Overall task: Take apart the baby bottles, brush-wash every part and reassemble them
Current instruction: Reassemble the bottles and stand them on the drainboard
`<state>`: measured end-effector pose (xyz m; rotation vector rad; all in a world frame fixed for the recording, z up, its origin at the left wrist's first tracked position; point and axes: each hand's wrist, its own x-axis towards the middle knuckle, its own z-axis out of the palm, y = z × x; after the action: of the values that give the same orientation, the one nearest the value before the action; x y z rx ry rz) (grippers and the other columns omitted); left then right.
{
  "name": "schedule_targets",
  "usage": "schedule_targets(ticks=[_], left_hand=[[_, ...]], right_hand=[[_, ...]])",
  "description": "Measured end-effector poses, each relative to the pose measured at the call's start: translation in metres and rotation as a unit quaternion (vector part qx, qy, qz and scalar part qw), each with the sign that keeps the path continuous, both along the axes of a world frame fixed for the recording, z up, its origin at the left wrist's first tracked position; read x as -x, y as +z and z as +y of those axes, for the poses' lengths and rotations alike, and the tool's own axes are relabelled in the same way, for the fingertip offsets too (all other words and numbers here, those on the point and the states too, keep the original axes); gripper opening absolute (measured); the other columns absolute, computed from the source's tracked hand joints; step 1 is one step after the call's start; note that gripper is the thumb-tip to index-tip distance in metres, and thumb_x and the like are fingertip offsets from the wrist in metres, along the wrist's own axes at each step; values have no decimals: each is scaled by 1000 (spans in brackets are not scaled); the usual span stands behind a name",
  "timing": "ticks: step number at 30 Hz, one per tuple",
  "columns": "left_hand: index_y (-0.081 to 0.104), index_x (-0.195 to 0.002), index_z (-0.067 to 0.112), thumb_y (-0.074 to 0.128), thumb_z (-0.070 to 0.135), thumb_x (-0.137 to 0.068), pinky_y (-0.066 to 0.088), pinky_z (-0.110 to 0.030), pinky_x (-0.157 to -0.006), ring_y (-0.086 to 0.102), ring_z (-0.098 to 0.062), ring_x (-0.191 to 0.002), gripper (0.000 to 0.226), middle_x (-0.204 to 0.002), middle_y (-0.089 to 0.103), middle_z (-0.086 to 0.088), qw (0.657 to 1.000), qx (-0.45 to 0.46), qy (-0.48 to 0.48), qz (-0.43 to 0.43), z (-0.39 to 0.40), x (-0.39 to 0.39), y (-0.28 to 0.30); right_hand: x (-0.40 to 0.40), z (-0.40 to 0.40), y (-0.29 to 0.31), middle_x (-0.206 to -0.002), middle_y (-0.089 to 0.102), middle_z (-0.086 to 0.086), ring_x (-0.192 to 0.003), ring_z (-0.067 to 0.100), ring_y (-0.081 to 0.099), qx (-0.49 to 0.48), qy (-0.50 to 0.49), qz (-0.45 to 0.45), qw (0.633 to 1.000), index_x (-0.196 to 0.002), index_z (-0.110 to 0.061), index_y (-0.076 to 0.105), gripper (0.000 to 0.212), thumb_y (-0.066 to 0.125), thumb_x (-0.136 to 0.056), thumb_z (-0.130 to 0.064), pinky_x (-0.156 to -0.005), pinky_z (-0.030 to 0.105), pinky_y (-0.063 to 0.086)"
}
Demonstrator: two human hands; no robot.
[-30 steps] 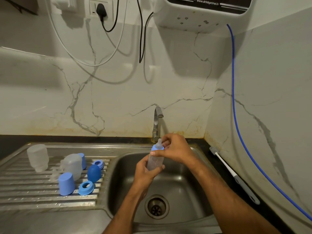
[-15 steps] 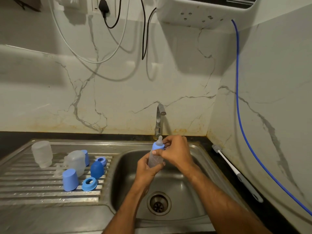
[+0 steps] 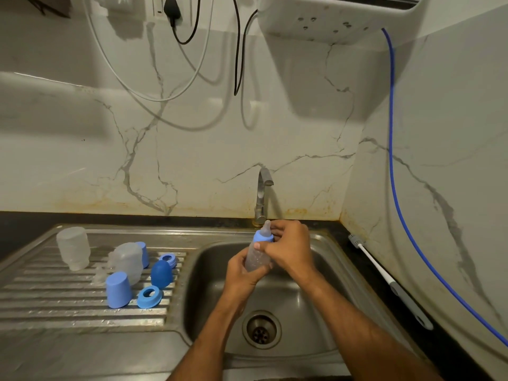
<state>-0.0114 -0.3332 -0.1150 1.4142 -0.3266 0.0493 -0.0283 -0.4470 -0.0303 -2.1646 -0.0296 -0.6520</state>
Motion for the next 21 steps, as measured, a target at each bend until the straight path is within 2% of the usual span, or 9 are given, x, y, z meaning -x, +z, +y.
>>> schedule_targets(ticks=[3, 7, 11, 13, 17, 19, 21], left_hand=[[68, -119, 22, 83, 18, -81, 60, -43, -89, 70, -18, -102, 41, -108, 74, 0, 1000, 2, -14, 2, 2, 2, 0], [69, -117, 19, 82, 16, -81, 58, -50, -92, 68, -28, -105, 39, -109, 72, -7, 997, -2, -69, 23, 7, 4, 2], [68, -118, 15, 83, 14, -80, 57, -43, -90, 66, -32, -107, 40, -111, 70, -13, 995, 5, -95, 26, 5, 5, 6], [68, -118, 16, 83, 16, -80, 58, -40, -88, 66, -31, -106, 41, -111, 70, -12, 996, 4, -86, 20, 2, 5, 8], [66, -120, 22, 82, 18, -82, 60, -39, -88, 69, -20, -104, 41, -108, 73, -2, 999, -7, -34, 3, 2, 2, 4], [64, -123, 24, 81, 20, -83, 60, -38, -88, 69, -16, -105, 43, -110, 72, 1, 1000, -20, -8, -11, 2, 2, 2], [62, -120, 27, 80, 18, -84, 60, -29, -82, 69, -10, -102, 41, -107, 72, 3, 999, -27, 21, -27, -1, 4, 2]], right_hand=[[0, -2, 2, -107, 76, 1, -95, 12, 71, -4, 23, 5, 1000, -119, -12, 74, 49, 91, -74, -20, -88, 25, 60], [-3, -25, 17, -124, 71, -1, -114, 14, 68, -52, 181, 116, 975, -131, -10, 66, 57, 86, -78, -5, -99, 34, 57], [-1, -38, 22, -124, 73, -1, -118, 14, 68, -88, 277, 149, 945, -132, -10, 66, 50, 76, -85, 3, -98, 32, 57], [-1, -39, 21, -119, 75, 0, -115, 17, 69, -96, 269, 138, 948, -128, -11, 68, 45, 75, -86, 3, -95, 31, 58], [-7, -22, 10, -114, 74, 0, -108, 16, 70, -72, 187, 84, 976, -120, -16, 72, 41, 79, -83, 1, -88, 27, 60], [-9, -10, 1, -113, 73, 0, -105, 15, 70, -93, 135, 62, 985, -120, -14, 72, 40, 80, -83, -1, -89, 29, 61], [-10, 0, -8, -113, 73, 0, -105, 15, 70, -131, 80, 45, 987, -122, -14, 71, 40, 80, -84, -4, -87, 26, 60]])
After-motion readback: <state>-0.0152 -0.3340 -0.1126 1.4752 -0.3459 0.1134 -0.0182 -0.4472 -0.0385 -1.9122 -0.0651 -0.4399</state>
